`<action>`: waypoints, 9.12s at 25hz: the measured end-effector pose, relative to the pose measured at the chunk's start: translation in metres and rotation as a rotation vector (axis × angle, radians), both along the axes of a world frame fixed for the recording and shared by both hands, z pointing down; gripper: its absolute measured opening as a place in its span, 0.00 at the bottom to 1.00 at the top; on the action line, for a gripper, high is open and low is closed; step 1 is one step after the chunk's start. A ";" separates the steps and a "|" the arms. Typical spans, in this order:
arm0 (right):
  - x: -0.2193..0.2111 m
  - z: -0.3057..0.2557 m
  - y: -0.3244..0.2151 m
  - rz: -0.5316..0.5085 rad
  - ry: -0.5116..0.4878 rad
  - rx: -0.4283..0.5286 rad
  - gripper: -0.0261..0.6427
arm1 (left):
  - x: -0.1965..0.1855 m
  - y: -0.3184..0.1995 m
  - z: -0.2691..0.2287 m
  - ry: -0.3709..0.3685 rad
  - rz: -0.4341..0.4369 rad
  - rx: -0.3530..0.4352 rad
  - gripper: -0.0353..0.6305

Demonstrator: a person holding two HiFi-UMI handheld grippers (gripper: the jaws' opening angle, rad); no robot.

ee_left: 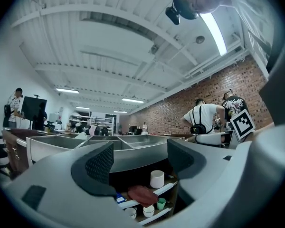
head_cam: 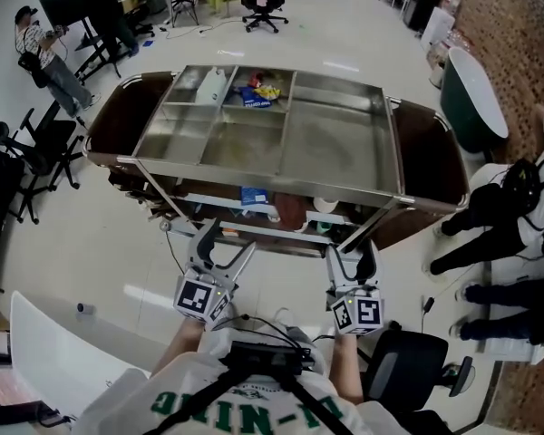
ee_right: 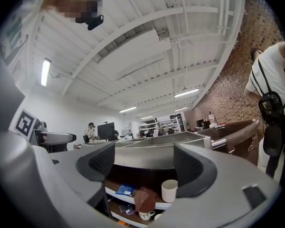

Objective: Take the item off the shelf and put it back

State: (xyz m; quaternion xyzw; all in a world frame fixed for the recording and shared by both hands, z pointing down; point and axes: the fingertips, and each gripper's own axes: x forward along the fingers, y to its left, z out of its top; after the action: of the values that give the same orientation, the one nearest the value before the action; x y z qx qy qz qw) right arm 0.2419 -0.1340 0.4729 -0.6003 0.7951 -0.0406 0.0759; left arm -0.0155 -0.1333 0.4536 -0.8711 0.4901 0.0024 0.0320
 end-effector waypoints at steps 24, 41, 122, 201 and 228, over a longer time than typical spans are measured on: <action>0.041 0.188 0.025 0.080 0.092 -0.286 0.63 | 0.002 -0.016 0.015 -0.039 0.105 -0.046 0.57; 0.000 0.289 -0.164 0.080 0.066 -0.441 0.74 | -0.068 0.010 0.013 -0.049 -0.167 -0.164 0.57; -0.140 0.002 -0.014 -0.227 0.108 -0.015 0.60 | -0.126 0.013 -0.015 0.026 -0.224 0.021 0.53; -0.362 0.212 -0.135 -0.361 0.156 -0.236 0.80 | -0.275 0.036 0.047 0.006 -0.442 -0.225 0.53; -0.094 -0.050 -0.009 0.055 0.099 0.126 0.79 | -0.111 -0.014 -0.020 0.033 -0.093 0.042 0.53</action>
State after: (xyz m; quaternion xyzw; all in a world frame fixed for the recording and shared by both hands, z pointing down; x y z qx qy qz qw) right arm 0.1484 -0.1432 0.4232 -0.6171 0.7822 0.0416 0.0752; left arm -0.1263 -0.1471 0.4338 -0.8463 0.5305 0.0257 0.0422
